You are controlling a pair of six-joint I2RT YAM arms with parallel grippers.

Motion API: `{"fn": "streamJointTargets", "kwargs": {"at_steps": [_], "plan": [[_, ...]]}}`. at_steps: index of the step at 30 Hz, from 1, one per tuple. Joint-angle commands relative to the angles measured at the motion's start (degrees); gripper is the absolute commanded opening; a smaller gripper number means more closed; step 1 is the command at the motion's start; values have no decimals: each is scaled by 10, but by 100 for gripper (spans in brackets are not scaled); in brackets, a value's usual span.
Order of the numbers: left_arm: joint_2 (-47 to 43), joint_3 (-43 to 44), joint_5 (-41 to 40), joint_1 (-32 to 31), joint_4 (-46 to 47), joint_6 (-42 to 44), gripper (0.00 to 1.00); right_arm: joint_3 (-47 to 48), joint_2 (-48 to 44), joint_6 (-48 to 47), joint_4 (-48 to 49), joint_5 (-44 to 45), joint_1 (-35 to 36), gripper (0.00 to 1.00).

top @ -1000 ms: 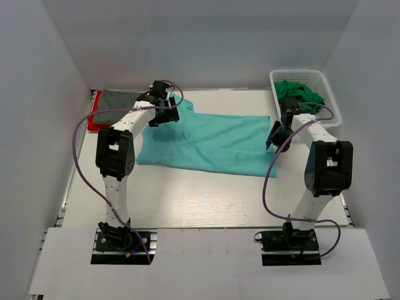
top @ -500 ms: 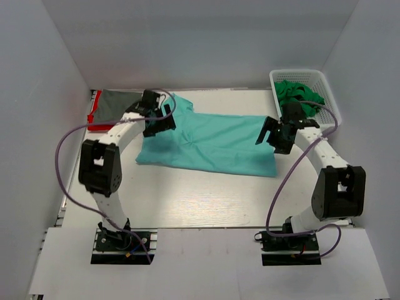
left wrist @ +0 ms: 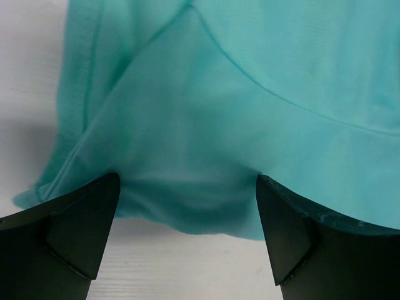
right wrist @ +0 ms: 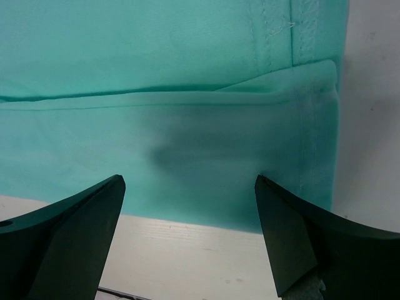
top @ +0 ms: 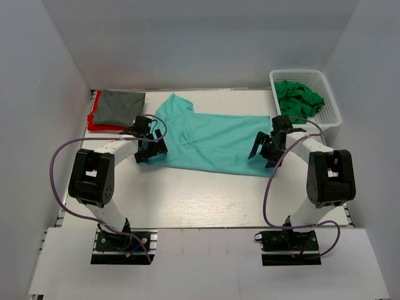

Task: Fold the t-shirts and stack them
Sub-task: Fold the flattened tshirt in 1/3 of the way, then grap the side of the flattened tshirt furthest away from the robot with both arms

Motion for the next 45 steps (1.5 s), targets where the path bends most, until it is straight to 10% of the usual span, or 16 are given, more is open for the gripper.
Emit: {"fn": "streamJointTargets", "kwargs": {"at_steps": [1, 16, 27, 45], "plan": [[8, -5, -32, 13, 4, -15, 100, -13, 24, 9, 18, -22, -4, 90], [-108, -215, 12, 12, -209, -191, 100, -126, -58, -13, 21, -8, 1, 90], [-292, -21, -81, 6, -355, -194, 100, -88, -189, -54, -23, 76, 20, 90], [199, 423, -172, 18, -103, 69, 100, 244, 32, -87, 18, 93, 20, 90]]}}
